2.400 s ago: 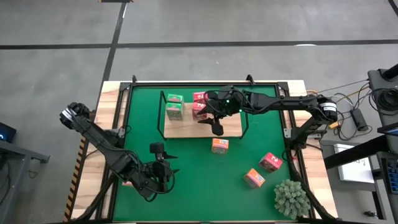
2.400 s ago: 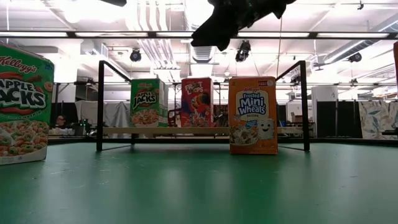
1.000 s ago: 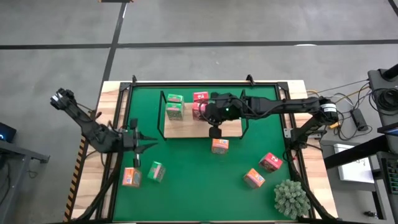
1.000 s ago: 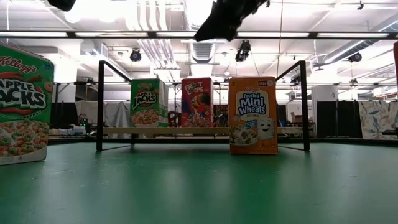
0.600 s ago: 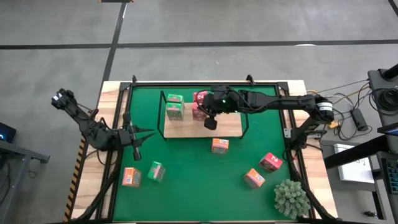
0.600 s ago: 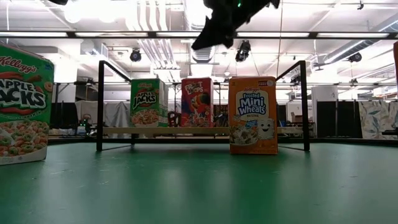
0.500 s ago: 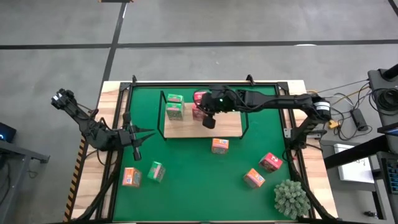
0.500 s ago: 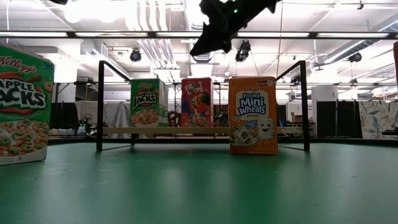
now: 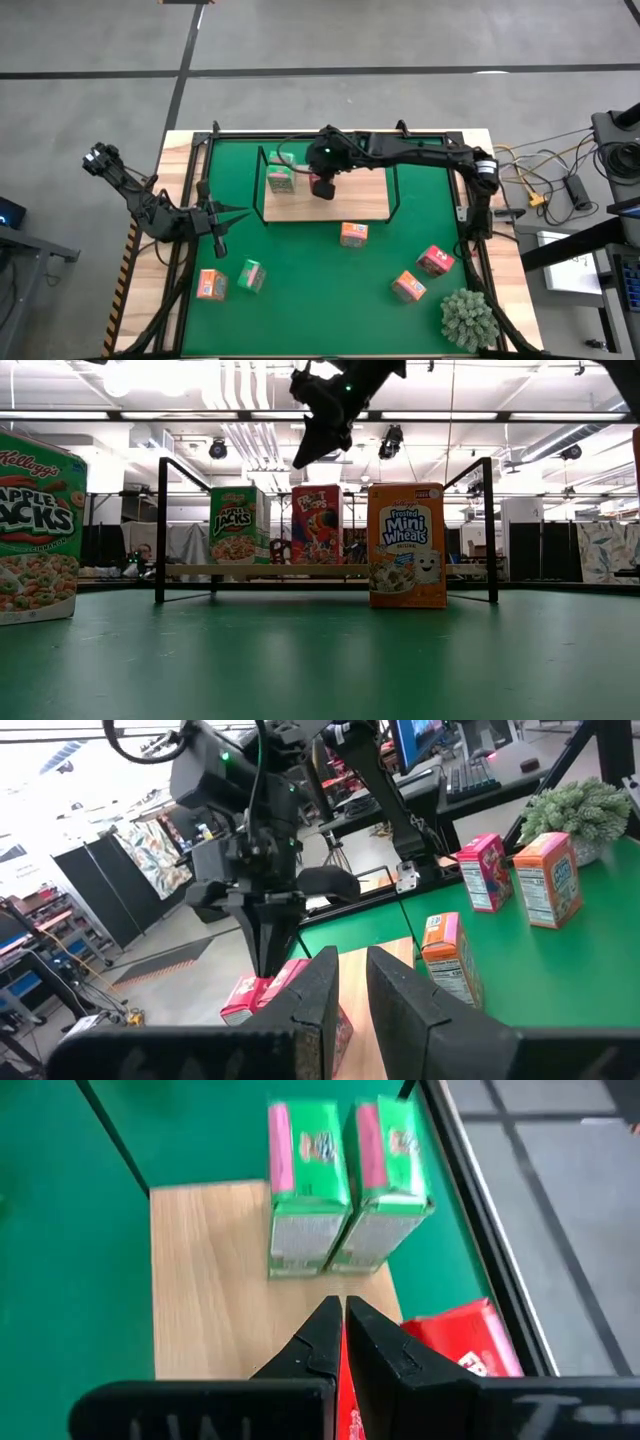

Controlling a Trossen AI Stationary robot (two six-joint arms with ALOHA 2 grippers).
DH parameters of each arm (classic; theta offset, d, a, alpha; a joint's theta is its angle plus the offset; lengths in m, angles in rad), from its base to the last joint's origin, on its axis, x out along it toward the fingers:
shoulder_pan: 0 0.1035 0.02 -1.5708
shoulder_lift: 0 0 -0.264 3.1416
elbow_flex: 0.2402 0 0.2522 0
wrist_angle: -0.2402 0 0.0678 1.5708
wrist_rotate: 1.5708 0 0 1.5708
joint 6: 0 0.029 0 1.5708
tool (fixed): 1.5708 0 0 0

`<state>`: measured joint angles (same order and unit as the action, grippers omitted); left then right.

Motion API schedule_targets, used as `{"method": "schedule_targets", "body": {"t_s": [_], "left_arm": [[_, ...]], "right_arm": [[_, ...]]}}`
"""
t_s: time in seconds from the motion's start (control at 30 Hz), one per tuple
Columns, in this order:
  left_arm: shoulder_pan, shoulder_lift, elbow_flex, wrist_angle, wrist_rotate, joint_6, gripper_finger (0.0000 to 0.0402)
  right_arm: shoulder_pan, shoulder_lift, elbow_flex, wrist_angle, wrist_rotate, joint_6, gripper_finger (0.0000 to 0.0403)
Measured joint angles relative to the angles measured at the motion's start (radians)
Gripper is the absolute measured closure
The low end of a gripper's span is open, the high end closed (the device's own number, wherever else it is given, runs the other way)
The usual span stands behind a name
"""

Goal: Stack cereal on shelf
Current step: Put the left red cereal box on the shelf aligned with the other red cereal box

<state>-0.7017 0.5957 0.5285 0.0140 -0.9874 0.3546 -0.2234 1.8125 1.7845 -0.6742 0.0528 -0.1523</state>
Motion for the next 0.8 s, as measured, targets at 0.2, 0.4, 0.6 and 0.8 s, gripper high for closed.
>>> {"method": "schedule_targets", "body": {"t_s": [0.2,0.4,0.6,0.8], "left_arm": [[0.000,0.000,0.000,0.000,0.000,-0.016,0.0362],[0.000,0.002,0.000,-0.001,0.000,-0.025,0.0362],[0.000,0.007,0.000,0.000,0.001,-0.027,0.0362],[0.000,0.007,0.000,0.000,0.001,-0.027,0.0362]], "right_arm": [[0.000,0.043,0.073,-0.031,0.000,-0.027,0.0394],[0.002,0.057,0.054,-0.026,0.000,-0.043,0.0394],[0.003,0.056,0.007,-0.022,0.000,-0.032,0.0394],[0.003,0.056,-0.005,-0.019,0.000,-0.032,0.0394]]}}
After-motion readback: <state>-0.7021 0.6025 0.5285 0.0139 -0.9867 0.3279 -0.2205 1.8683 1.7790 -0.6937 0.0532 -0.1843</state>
